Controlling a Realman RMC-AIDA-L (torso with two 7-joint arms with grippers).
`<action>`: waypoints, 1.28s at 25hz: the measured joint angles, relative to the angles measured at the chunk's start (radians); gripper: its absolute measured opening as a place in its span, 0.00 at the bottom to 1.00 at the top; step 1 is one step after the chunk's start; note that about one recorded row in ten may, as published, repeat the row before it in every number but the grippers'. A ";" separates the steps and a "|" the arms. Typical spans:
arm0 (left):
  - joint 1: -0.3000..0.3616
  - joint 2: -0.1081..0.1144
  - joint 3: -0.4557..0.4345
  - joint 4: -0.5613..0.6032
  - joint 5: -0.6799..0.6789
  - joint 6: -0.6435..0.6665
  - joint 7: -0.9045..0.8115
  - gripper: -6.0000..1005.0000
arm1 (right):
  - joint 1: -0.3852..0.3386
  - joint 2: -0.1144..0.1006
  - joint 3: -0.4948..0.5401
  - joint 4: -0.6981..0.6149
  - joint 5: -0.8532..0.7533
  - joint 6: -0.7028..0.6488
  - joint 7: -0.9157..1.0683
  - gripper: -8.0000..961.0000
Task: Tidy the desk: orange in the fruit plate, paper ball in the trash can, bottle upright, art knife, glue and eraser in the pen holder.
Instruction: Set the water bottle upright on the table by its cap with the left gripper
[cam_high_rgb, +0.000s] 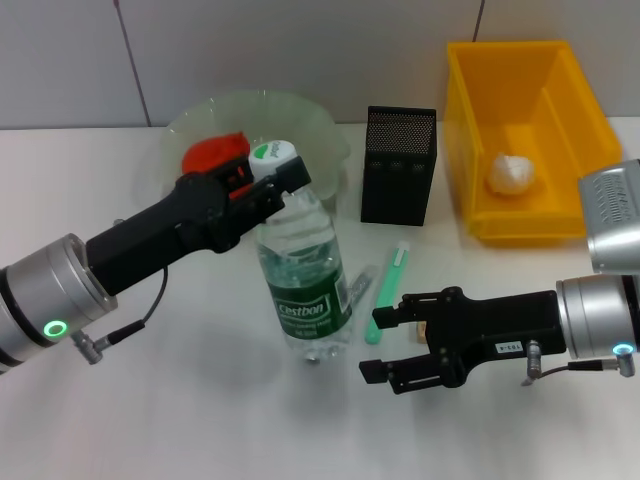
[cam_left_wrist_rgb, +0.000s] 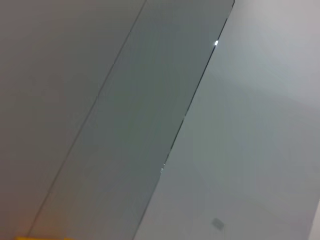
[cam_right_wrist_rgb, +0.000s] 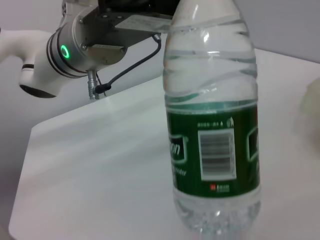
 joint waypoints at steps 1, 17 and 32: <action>0.005 0.000 -0.005 0.004 -0.004 0.000 0.004 0.45 | -0.002 0.000 0.001 -0.001 0.001 0.000 -0.002 0.82; 0.105 0.003 -0.032 0.076 -0.157 -0.118 0.280 0.45 | -0.045 0.003 0.015 -0.002 0.085 0.033 -0.100 0.82; 0.104 -0.004 -0.075 0.056 -0.191 -0.269 0.388 0.45 | -0.078 0.007 0.010 0.085 0.217 0.091 -0.280 0.82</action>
